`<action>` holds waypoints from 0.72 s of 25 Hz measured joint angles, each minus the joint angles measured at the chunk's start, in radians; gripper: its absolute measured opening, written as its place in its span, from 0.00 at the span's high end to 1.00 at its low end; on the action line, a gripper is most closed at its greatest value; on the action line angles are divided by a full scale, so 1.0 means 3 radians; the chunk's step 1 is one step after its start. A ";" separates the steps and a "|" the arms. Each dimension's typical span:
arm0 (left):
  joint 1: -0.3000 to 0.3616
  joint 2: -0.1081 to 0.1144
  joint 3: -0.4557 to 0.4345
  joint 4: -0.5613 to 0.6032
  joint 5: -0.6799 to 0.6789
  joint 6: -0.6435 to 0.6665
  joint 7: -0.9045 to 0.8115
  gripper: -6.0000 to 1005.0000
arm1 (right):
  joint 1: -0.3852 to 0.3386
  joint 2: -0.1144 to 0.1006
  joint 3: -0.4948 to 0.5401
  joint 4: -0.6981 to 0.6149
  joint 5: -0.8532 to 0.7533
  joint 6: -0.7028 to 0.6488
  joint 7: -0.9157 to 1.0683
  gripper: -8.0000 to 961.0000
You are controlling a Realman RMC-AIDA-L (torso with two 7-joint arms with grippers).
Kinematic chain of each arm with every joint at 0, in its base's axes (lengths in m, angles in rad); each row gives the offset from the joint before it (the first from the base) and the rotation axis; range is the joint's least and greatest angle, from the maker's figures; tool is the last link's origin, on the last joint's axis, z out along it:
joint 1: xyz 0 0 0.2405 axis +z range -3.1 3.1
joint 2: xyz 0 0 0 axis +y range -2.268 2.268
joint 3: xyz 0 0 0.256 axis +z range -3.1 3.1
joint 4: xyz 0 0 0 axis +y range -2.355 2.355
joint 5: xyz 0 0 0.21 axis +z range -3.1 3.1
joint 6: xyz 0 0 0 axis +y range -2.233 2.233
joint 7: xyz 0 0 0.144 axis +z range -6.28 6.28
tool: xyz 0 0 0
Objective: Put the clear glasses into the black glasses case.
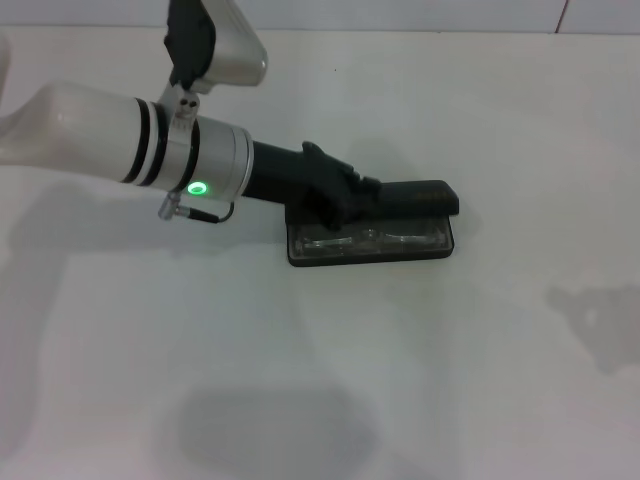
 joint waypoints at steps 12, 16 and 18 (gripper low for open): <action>0.0022 -0.0008 0.0234 0.0061 -0.0017 0.0070 -0.0001 0.80 | 0.0007 0.0002 -0.0006 0.0008 0.0009 -0.0030 -0.0001 0.99; 0.0161 -0.0020 0.0235 0.0385 -0.0170 0.0301 -0.0007 0.77 | 0.0006 -0.0003 -0.0001 0.0029 -0.0035 -0.0059 0.0016 0.99; 0.0291 -0.0010 0.0223 0.0601 -0.0384 0.0573 -0.0041 0.76 | 0.0037 -0.0009 0.0000 0.0080 -0.0055 -0.0065 0.0038 0.99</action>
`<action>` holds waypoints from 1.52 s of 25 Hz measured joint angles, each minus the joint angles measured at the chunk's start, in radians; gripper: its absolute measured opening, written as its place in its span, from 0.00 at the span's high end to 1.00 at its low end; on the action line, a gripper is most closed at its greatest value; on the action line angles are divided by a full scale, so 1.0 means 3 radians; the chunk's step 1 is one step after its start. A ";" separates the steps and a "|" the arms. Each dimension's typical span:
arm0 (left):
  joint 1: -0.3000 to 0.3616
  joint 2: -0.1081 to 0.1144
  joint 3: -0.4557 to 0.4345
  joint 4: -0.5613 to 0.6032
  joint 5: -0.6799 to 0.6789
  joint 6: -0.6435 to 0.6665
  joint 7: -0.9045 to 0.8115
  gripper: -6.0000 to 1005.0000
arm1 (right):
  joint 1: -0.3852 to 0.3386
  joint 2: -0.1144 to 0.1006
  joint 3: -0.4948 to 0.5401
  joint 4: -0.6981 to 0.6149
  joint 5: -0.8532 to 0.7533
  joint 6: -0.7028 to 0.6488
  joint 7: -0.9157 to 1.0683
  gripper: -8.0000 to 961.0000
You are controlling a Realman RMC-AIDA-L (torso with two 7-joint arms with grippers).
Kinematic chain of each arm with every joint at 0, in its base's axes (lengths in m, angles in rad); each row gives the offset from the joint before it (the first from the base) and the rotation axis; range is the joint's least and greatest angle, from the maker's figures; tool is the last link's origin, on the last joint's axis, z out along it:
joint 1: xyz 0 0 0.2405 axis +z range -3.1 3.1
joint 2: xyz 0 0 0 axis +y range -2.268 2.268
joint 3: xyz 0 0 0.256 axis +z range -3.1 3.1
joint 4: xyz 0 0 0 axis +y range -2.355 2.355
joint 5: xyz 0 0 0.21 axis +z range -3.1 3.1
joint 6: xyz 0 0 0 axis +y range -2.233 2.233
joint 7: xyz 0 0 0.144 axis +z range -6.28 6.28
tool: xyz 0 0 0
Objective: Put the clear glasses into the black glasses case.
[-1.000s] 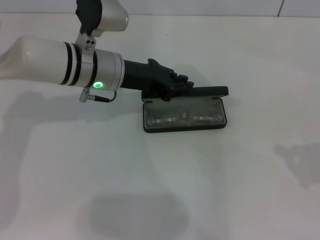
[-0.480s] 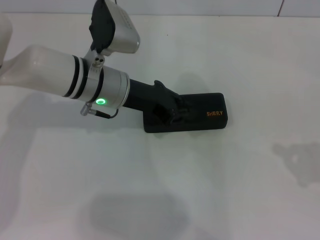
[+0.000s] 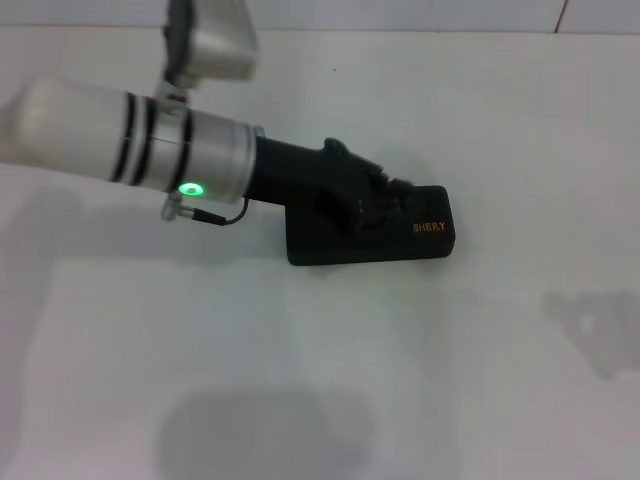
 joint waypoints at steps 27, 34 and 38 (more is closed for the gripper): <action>0.1045 0.0426 -0.0706 0.0550 -0.1372 0.2177 0.0164 0.40 | 0.1308 0.0057 -0.0912 0.0446 0.0036 -0.0074 -0.0136 0.33; 0.1093 0.0434 -0.0699 0.0508 -0.1351 0.2177 0.0200 0.38 | 0.1344 0.0064 -0.1045 0.0458 0.0117 -0.0062 -0.0136 0.24; 0.1098 0.0431 -0.0683 0.0482 -0.1349 0.2177 0.0202 0.38 | 0.1347 0.0063 -0.1073 0.0485 0.0202 -0.0075 -0.0153 0.22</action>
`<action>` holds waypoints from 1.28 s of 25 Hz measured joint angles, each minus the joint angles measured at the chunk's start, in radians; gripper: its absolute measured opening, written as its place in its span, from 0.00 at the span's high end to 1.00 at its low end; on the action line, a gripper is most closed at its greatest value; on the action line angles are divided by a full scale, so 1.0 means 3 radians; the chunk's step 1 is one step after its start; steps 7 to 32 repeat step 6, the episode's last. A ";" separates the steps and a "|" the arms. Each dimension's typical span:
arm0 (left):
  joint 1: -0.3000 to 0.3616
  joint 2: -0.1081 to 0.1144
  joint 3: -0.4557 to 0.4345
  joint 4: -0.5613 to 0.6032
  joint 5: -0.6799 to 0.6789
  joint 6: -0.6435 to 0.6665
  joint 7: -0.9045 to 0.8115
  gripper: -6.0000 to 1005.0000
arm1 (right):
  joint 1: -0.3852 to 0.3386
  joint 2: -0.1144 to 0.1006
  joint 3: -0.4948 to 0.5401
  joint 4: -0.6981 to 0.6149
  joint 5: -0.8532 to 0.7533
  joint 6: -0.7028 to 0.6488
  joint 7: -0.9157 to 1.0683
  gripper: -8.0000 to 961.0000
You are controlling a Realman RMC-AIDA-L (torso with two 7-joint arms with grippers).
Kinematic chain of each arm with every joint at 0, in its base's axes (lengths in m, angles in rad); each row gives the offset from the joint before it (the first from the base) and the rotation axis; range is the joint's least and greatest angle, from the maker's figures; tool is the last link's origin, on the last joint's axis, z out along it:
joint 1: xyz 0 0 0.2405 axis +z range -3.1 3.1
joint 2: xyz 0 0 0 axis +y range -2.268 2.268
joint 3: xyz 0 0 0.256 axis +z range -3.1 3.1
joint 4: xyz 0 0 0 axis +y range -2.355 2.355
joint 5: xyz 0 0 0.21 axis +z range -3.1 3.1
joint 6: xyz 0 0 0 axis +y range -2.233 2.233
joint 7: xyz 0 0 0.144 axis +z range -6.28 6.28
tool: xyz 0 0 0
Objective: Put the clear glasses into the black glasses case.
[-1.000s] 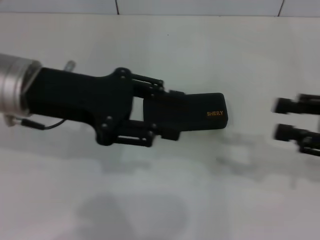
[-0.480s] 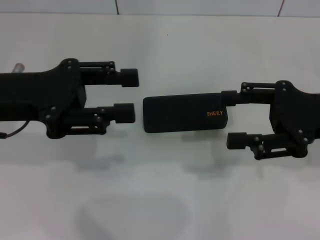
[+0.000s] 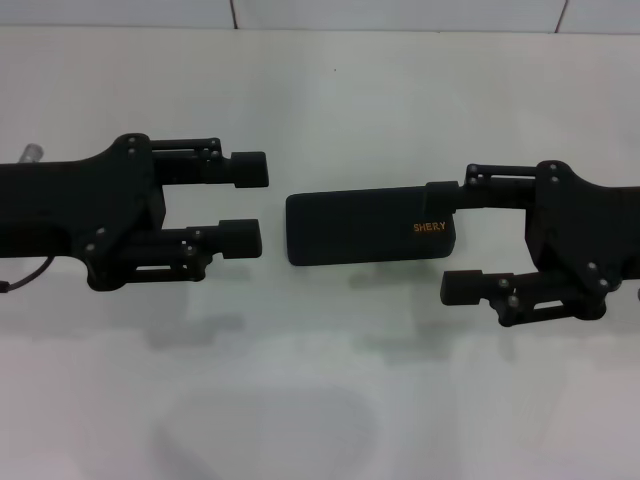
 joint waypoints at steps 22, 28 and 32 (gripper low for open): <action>-0.0008 0.0009 0.0003 -0.0120 0.0000 -0.0001 0.0069 0.38 | -0.0017 0.0000 -0.0013 0.0012 0.0051 -0.0008 -0.0040 0.22; -0.0008 0.0009 0.0003 -0.0120 0.0000 -0.0001 0.0069 0.38 | -0.0017 0.0000 -0.0013 0.0012 0.0051 -0.0008 -0.0040 0.22; -0.0008 0.0009 0.0003 -0.0120 0.0000 -0.0001 0.0069 0.38 | -0.0017 0.0000 -0.0013 0.0012 0.0051 -0.0008 -0.0040 0.22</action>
